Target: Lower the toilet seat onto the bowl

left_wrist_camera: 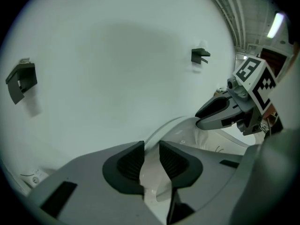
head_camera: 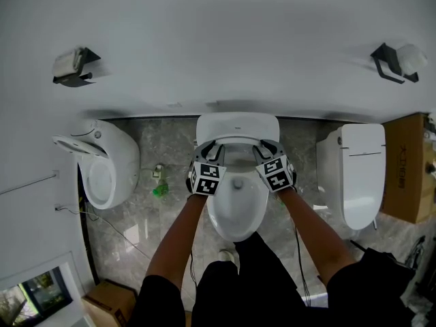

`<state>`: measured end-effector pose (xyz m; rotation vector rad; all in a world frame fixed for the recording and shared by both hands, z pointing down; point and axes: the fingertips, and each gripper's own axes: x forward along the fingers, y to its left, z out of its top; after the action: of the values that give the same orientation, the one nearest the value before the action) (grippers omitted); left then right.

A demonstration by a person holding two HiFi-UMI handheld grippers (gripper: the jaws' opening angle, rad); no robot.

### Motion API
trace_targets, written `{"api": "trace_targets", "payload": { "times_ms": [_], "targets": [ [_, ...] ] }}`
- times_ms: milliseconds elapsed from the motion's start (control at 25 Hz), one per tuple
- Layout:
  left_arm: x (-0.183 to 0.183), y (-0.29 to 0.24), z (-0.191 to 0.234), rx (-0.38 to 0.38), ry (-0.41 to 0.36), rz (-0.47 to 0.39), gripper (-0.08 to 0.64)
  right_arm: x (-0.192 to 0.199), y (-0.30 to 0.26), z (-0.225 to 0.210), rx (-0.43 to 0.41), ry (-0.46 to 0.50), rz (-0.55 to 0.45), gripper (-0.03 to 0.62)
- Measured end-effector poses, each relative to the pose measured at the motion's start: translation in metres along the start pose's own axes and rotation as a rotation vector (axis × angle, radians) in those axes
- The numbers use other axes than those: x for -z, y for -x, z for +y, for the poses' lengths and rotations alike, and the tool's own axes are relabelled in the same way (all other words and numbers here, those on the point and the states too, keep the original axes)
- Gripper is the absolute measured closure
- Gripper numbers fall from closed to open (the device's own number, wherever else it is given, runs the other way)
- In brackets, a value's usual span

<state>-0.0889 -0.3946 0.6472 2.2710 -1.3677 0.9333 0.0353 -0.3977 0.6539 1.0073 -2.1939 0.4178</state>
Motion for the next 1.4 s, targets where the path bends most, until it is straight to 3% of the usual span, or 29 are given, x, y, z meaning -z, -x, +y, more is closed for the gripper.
{"api": "trace_targets", "payload": {
  "times_ms": [160,560,1040,1400],
  "targets": [
    [0.003,0.006,-0.004,-0.002,-0.044,0.009,0.466,0.001,0.006,0.005,0.018,-0.003,0.001,0.477],
    [0.015,0.035,-0.031,0.072,0.007,0.012,0.439,0.017,0.033,0.026,0.051,-0.04,-0.028,0.477],
    [0.048,0.085,-0.057,0.104,0.029,0.021,0.439,0.043,0.073,0.071,0.029,-0.003,-0.006,0.469],
    [0.084,0.122,-0.087,0.127,0.004,0.033,0.431,0.076,0.105,0.109,0.024,0.026,0.001,0.462]
  ]
}}
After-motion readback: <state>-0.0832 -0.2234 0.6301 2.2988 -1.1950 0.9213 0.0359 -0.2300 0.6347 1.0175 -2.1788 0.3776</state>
